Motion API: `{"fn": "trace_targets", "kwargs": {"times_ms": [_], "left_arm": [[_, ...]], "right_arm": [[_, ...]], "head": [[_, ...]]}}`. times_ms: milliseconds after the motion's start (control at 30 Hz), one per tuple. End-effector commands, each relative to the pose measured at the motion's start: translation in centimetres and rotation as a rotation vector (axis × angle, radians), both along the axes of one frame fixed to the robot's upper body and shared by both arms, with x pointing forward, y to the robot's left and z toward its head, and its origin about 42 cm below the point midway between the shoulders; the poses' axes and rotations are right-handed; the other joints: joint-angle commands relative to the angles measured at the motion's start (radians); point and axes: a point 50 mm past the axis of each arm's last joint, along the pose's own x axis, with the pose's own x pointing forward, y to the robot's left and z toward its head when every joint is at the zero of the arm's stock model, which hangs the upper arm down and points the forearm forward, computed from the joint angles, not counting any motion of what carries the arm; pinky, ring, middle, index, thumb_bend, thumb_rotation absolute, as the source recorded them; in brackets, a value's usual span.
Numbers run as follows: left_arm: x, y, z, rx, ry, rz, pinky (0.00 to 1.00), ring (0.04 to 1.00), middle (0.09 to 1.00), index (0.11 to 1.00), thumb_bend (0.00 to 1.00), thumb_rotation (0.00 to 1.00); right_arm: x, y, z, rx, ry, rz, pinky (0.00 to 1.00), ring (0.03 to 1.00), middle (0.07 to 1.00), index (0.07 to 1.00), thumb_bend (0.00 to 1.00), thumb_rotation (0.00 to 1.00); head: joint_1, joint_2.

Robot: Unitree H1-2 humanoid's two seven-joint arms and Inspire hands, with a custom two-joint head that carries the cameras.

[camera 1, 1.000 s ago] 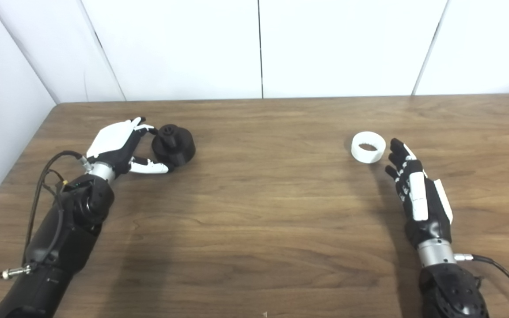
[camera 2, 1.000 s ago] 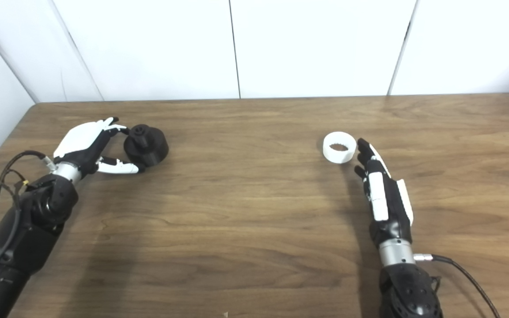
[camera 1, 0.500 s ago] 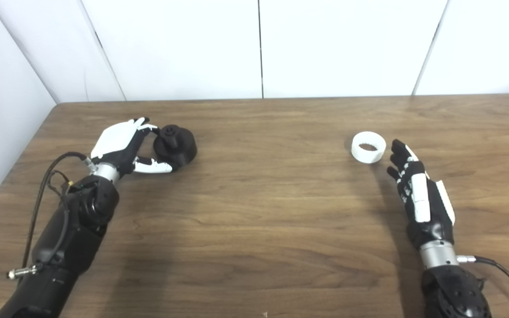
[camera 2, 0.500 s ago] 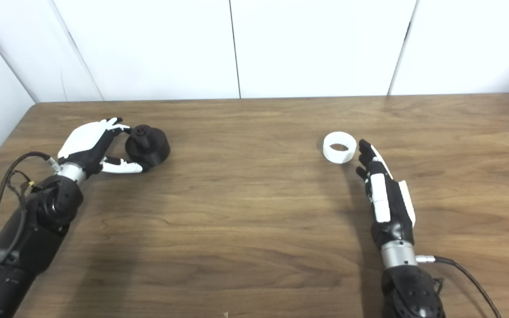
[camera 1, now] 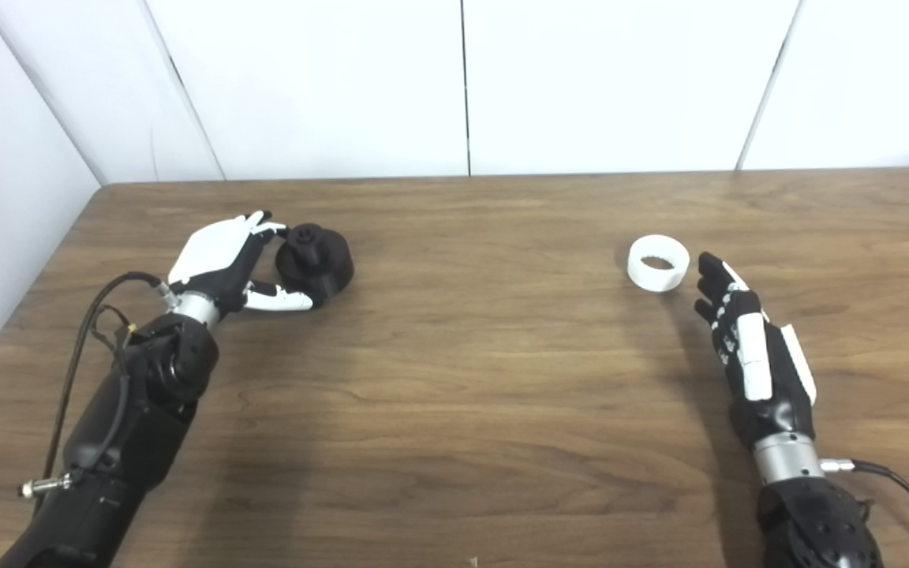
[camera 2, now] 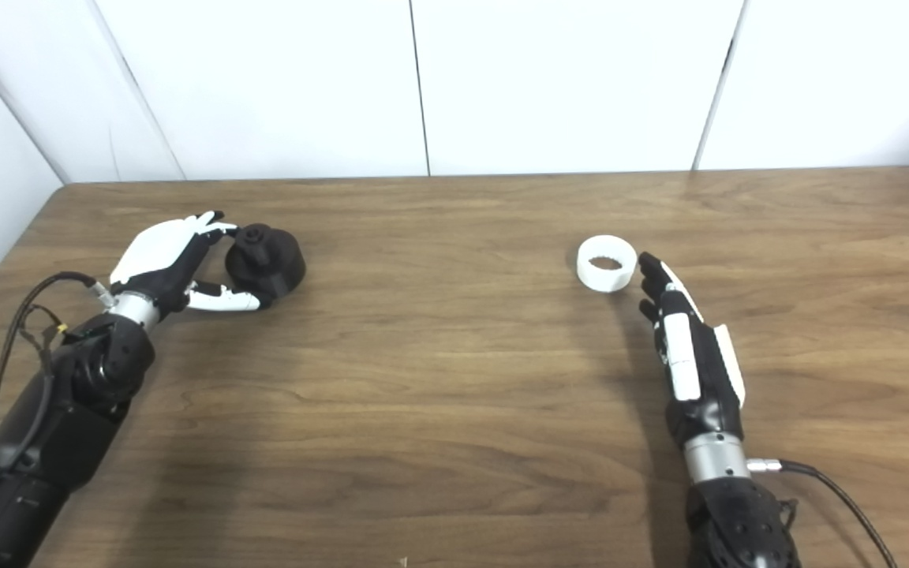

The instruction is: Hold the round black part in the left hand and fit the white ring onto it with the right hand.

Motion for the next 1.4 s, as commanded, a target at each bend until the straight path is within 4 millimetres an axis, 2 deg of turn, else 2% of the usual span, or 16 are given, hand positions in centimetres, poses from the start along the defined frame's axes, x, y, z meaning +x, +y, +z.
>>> {"fn": "trace_targets", "kwargs": {"times_ms": [0,567,900,1200,1367], "left_arm": [[1.74,-0.05,3.2,0.021,-0.104,-0.004,1.0,1.0,0.992,0.831,0.98,0.45],[1.84,-0.45,2.97,0.007,-0.113,-0.008,1.0,1.0,0.977,0.794,0.93,0.44],[1.66,-0.54,3.0,-0.003,-0.109,0.0,1.0,1.0,0.966,0.721,0.88,0.37],[1.63,-0.48,2.88,-0.023,-0.128,-0.003,0.98,1.0,0.948,0.66,0.84,0.25],[1.57,-0.49,2.96,-0.042,-0.131,-0.001,0.98,1.0,0.944,0.646,0.82,0.21]], "right_arm": [[0.22,-0.03,0.98,-0.004,-0.063,0.016,0.95,0.958,0.94,0.897,0.65,1.0],[0.15,-0.33,1.09,-0.005,-0.055,0.0,0.94,0.952,0.922,0.874,0.66,1.0],[0.13,-0.41,1.15,0.002,-0.054,-0.002,0.95,0.956,0.92,0.871,0.67,1.0],[0.18,-0.48,1.16,0.001,-0.055,0.005,0.95,0.96,0.922,0.873,0.68,1.0],[0.24,-0.54,1.18,-0.004,-0.057,0.005,0.95,0.958,0.925,0.876,0.67,1.0]], "head": [[0.001,0.0],[0.002,0.001],[0.004,0.003],[0.006,0.003],[0.008,0.004]]}}
